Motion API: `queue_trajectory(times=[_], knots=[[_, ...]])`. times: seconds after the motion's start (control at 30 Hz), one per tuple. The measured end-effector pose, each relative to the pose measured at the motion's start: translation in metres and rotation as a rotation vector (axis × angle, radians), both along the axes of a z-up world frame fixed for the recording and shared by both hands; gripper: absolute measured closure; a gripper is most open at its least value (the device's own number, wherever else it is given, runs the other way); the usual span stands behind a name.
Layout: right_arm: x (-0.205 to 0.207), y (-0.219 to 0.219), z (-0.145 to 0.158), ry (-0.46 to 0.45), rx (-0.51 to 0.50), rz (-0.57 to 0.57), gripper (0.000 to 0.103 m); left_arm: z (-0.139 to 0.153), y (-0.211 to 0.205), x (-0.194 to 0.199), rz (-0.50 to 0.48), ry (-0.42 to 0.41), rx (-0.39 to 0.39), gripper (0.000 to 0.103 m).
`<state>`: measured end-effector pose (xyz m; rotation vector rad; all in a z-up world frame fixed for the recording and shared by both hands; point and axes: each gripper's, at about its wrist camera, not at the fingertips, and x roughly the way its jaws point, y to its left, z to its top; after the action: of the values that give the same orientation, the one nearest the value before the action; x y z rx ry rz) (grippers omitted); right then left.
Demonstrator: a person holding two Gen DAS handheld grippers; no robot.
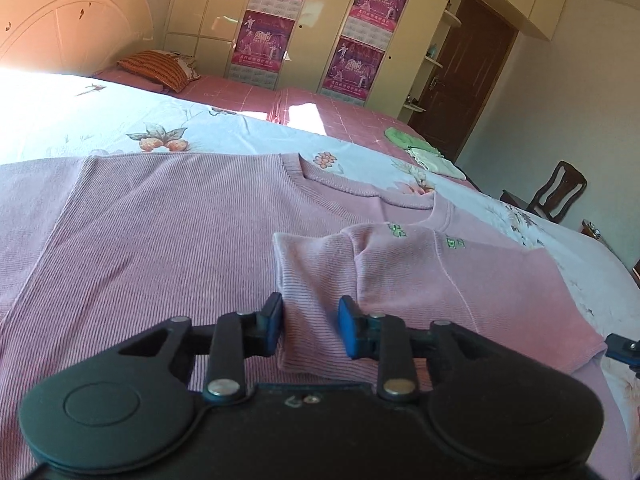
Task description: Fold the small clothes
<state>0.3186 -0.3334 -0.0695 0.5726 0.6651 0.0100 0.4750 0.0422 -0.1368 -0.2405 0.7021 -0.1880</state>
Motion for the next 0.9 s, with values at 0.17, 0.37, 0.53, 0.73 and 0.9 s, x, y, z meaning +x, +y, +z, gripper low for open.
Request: queue_trajectory(times=[0.17, 0.37, 0.53, 0.73, 0.9], knots=[[0.009, 0.019, -0.010, 0.080, -0.180, 0.091, 0.094, 0.019, 0.005, -0.009, 0.001, -0.098, 0.007, 0.100], [0.011, 0.020, -0.017, 0.090, -0.208, 0.128, 0.094, -0.001, 0.003, -0.004, 0.016, -0.027, 0.060, 0.081], [0.027, 0.007, 0.005, -0.023, -0.237, 0.102, 0.094, 0.006, 0.011, 0.004, 0.047, -0.062, 0.061, 0.033], [0.095, -0.007, -0.002, -0.019, -0.206, 0.104, 0.094, 0.000, 0.003, 0.041, -0.035, -0.012, 0.068, 0.098], [0.135, 0.008, -0.012, -0.046, -0.285, 0.228, 0.094, 0.012, -0.005, 0.023, -0.031, -0.148, 0.119, 0.099]])
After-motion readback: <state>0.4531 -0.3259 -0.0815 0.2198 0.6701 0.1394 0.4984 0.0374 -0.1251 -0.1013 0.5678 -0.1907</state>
